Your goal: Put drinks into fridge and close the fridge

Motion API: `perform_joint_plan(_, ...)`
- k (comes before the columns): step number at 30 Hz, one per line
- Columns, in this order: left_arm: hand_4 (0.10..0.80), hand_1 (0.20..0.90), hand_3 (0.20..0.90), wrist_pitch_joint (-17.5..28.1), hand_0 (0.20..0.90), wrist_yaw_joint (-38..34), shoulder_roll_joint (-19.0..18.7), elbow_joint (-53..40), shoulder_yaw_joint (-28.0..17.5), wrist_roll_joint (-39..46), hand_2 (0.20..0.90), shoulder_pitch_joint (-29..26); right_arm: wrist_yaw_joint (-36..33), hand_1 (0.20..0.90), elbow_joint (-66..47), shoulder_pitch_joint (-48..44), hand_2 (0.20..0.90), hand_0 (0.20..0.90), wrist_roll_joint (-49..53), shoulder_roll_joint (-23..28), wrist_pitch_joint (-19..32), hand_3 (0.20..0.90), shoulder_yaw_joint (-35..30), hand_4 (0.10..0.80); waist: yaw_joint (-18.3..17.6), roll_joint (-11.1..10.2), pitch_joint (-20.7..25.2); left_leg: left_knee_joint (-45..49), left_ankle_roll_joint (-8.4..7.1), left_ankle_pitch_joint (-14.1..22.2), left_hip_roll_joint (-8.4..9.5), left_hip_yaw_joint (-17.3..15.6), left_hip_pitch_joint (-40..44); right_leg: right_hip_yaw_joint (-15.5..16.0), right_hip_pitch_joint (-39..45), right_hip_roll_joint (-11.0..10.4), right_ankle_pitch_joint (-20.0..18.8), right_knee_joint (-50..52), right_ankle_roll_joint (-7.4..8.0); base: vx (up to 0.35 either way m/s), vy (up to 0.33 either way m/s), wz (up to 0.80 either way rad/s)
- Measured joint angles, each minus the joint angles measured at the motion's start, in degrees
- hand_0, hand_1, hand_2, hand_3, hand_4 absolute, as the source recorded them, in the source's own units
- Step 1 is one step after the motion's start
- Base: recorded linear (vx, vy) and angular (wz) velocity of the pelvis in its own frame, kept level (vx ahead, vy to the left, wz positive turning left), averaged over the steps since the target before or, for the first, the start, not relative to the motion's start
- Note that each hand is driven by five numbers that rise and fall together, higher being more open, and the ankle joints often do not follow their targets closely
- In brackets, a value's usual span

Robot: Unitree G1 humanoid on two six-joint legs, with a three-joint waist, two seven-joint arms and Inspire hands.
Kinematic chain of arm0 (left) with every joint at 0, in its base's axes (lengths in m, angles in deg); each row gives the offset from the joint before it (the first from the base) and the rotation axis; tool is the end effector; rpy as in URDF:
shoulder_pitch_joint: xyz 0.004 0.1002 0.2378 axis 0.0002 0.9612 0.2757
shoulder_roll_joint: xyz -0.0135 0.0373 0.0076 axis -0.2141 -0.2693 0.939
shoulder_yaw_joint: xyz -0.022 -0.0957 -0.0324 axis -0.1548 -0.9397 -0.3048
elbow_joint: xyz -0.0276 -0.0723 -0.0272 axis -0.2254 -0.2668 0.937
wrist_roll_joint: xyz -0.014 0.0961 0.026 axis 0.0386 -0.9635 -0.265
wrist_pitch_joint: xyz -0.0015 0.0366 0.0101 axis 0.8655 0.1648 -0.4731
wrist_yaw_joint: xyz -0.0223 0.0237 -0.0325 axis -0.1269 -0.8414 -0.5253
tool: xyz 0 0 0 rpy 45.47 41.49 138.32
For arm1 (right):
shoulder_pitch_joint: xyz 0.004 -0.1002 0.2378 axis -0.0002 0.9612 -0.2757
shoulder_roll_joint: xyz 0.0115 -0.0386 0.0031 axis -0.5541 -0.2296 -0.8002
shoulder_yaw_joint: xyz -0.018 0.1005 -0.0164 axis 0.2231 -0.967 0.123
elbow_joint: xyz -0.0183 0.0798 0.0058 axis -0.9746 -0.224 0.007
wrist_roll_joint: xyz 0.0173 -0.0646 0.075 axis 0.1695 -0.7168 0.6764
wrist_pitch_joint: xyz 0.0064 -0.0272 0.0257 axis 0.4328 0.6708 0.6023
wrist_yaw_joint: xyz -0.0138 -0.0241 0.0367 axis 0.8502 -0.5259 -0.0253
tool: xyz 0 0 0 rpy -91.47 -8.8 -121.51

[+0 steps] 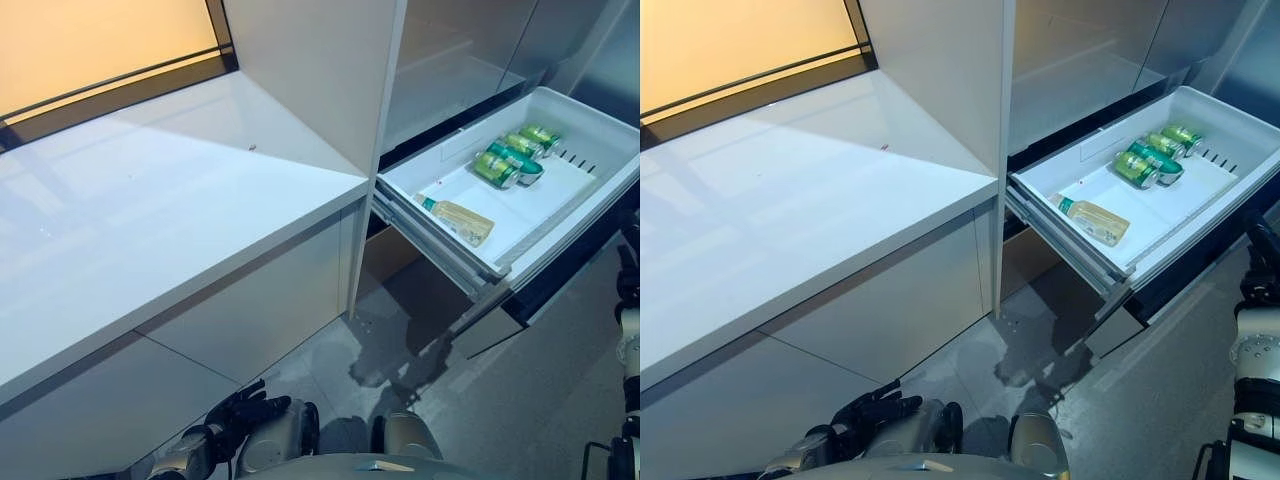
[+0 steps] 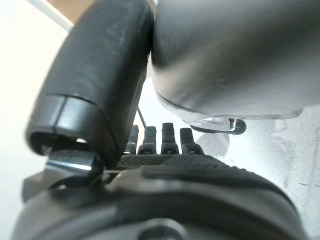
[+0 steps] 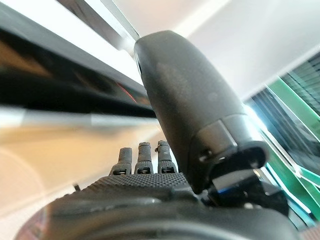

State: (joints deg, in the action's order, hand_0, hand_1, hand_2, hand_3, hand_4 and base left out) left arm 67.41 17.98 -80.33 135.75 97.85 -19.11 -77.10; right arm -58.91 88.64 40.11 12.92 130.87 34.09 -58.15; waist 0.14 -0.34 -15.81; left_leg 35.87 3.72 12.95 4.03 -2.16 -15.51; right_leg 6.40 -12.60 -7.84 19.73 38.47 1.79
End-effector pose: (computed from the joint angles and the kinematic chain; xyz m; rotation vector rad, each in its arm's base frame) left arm 0.1045 0.2242 -0.1008 -0.2481 1.0215 0.0374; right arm 0.2167 -0.3750 0.1115 0.6756 -0.1810 -0.8192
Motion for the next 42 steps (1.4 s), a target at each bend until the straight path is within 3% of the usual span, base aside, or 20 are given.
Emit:
perform_joint_plan(6,0.8,0.9,0.9,0.2,0.9,-1.0,0.0,-0.3,-2.0,3.3,0.9,-0.6,2.8,0.9,0.0,-1.7,0.9,0.9,-0.3,0.1,-0.5,0.9,0.1,0.8,-0.2,-0.3,-2.3,3.1,0.17,0.8,0.19,0.1,-2.7,-0.1,-2.4,-0.7,0.7,3.3,0.16,-0.004,0.034,0.03)
perform_joint_plan(18,0.8,0.9,0.9,0.4,0.9,-2.0,0.8,-0.3,-2.1,4.3,0.9,-0.4,3.9,0.9,1.4,-5.8,0.9,0.9,-4.1,1.0,-7.0,0.9,2.6,0.8,0.0,0.0,-2.5,2.8,-0.51,-0.1,1.13,1.9,-2.7,1.2,-1.7,-0.8,0.8,3.5,-0.06,0.065,0.015,0.06)
perform_joint_plan(29,0.8,0.9,0.9,0.2,0.9,-2.4,1.5,-1.6,-2.0,5.8,0.9,-0.5,4.6,0.9,8.9,-13.1,0.9,0.9,-8.3,2.6,-9.8,0.9,7.7,0.8,3.3,0.6,-2.9,0.5,-1.87,-2.8,2.46,6.6,-2.9,6.4,0.3,-1.5,1.3,2.3,-1.17,0.029,-0.003,0.24)
perform_joint_plan(42,0.8,0.9,0.9,-0.2,0.9,-2.8,0.6,-1.6,-2.7,6.8,0.9,0.9,9.2,0.9,11.2,-16.7,0.9,0.9,-6.8,2.0,-7.8,0.9,10.9,0.8,8.8,3.1,-4.7,-3.8,-4.41,-5.7,3.26,12.3,-2.9,12.3,2.0,-1.7,1.8,0.0,-2.97,0.015,-0.025,0.23)
